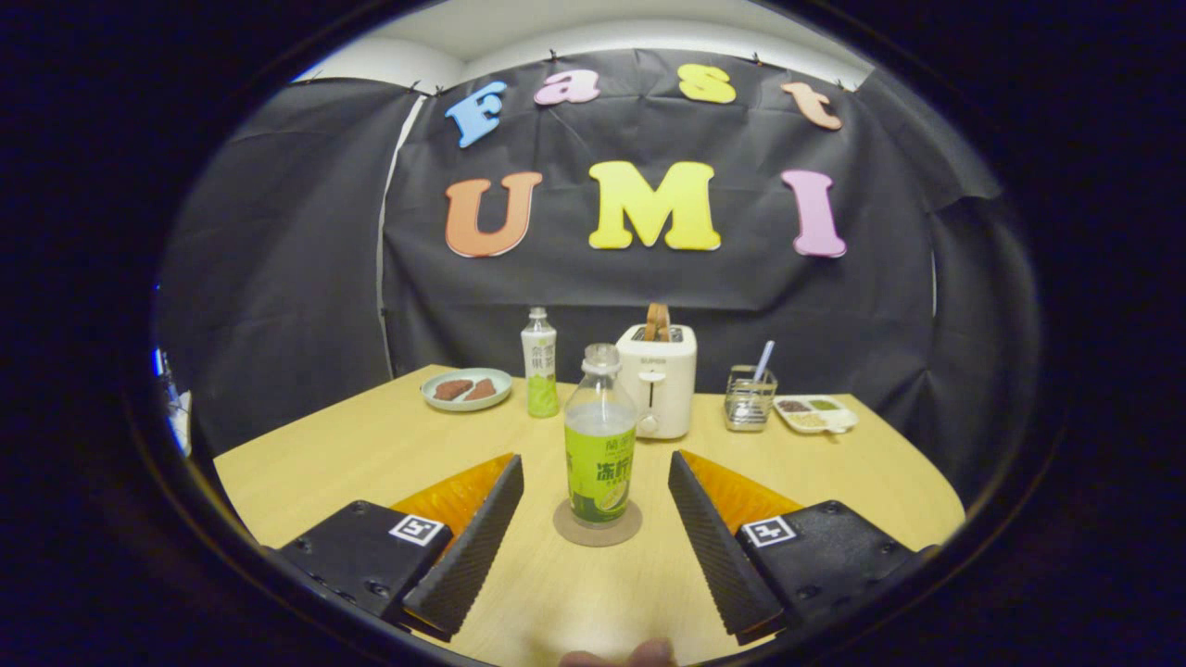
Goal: Take the bottle from table, then pour the juice into the cup, finally place the bottle on the coaster
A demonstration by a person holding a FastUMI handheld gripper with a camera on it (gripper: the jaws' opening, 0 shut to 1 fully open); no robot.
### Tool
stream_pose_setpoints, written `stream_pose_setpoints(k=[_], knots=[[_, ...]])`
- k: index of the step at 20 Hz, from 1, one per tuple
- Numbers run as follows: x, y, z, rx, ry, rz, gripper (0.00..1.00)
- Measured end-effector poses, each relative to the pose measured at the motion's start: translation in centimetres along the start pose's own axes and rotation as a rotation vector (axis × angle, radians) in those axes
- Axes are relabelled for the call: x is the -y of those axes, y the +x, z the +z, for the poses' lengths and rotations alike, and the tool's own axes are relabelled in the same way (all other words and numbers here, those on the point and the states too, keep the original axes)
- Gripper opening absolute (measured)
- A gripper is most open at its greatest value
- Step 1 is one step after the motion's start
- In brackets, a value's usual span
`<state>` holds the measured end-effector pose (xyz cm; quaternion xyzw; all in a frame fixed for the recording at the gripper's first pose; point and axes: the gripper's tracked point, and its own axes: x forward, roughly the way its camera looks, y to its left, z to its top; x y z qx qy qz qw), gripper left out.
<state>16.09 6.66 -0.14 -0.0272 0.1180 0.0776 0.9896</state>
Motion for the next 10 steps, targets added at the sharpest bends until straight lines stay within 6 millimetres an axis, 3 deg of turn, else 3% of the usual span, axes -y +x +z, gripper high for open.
stream_pose_setpoints(k=[4,10], knots=[[-0.7,-7.6,1.2,0.097,-0.004,-0.031,1.0],[-2.8,-17.0,0.1,0.219,0.02,-0.095,1.0]])
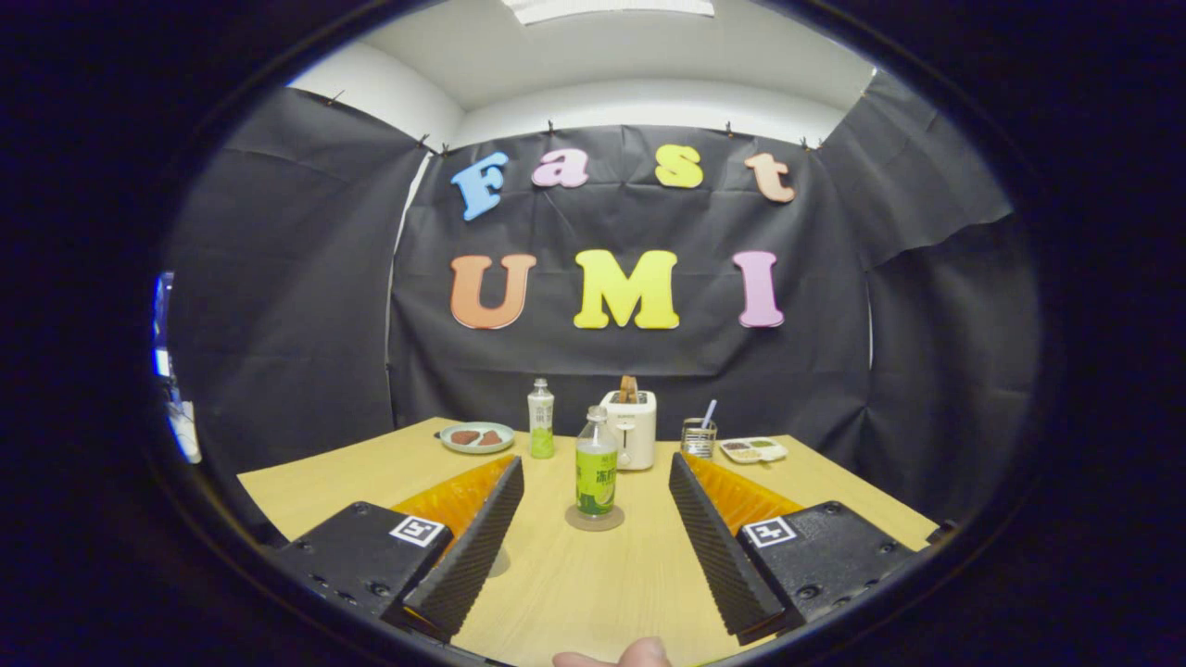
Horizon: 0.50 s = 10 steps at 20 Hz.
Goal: Take the bottle from table, then pour the juice into the cup, finally place the bottle on the coaster
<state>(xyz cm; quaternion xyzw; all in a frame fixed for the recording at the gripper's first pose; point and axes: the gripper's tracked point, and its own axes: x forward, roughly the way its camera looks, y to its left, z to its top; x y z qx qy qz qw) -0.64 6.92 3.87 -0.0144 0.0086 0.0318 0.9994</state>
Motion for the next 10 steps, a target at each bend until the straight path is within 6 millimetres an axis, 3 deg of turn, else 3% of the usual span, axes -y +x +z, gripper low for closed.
stream_pose_setpoints(k=[4,10], knots=[[-0.1,-3.6,-0.3,0.042,-0.003,-0.035,1.0],[1.2,-5.9,0.1,0.042,-0.004,-0.093,1.0]])
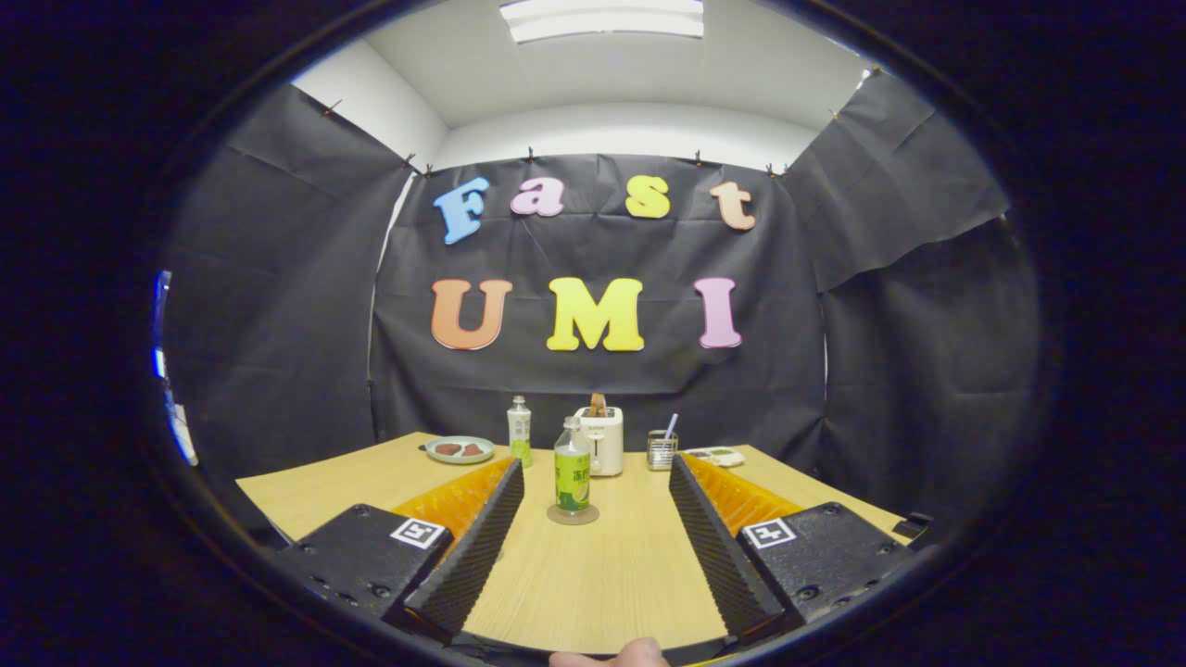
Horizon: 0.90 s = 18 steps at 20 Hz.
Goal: Take the bottle from table, then pour the juice into the cup, finally place the bottle on the coaster
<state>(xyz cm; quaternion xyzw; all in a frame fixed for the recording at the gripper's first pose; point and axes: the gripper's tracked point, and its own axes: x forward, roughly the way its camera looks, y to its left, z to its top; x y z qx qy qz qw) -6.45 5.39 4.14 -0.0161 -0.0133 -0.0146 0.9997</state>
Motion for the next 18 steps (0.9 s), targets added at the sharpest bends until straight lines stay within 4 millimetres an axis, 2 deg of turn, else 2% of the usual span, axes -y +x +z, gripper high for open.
stream_pose_setpoints(k=[2,5,12,18], knots=[[0.5,-0.2,-0.7,-0.021,-0.025,-0.024,1.0],[0.4,-0.5,-0.4,-0.009,-0.042,-0.02,1.0],[-0.8,0.4,-0.6,-0.006,-0.015,0.023,1.0],[-0.3,1.1,-1.2,-0.026,0.021,0.027,1.0]])
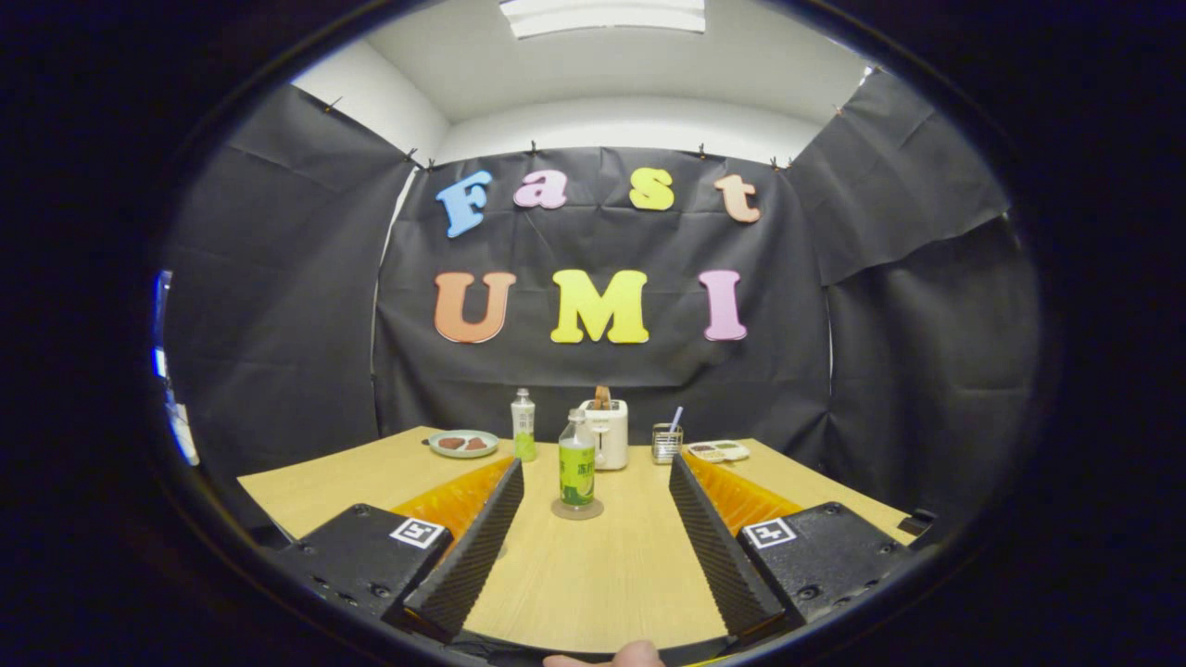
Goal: Take the bottle from table, then pour the juice into the cup, finally place the bottle on the coaster
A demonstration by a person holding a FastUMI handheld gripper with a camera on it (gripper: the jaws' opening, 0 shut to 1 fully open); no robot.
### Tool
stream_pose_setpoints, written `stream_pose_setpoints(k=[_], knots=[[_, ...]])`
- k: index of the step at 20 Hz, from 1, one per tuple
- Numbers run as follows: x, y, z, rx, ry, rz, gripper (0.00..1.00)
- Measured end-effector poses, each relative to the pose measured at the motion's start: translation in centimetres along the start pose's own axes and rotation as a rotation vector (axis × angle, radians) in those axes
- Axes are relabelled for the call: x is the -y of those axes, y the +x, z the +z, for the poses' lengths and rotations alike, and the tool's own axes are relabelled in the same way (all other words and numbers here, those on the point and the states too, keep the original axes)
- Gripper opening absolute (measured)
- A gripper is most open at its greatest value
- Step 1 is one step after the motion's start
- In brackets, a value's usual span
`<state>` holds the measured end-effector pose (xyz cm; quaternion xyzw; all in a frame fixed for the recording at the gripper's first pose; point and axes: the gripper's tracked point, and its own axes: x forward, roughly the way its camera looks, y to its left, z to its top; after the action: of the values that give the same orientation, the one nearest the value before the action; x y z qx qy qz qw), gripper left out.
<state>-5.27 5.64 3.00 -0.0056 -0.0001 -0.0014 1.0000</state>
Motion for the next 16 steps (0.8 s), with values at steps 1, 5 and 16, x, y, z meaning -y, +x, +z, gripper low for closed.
stream_pose_setpoints(k=[1,5,16], knots=[[0.0,0.0,-0.1,-0.002,0.004,0.001,1.0],[-0.5,0.2,0.1,0.005,-0.008,0.007,1.0],[-1.3,1.1,0.1,-0.007,0.011,0.022,1.0]])
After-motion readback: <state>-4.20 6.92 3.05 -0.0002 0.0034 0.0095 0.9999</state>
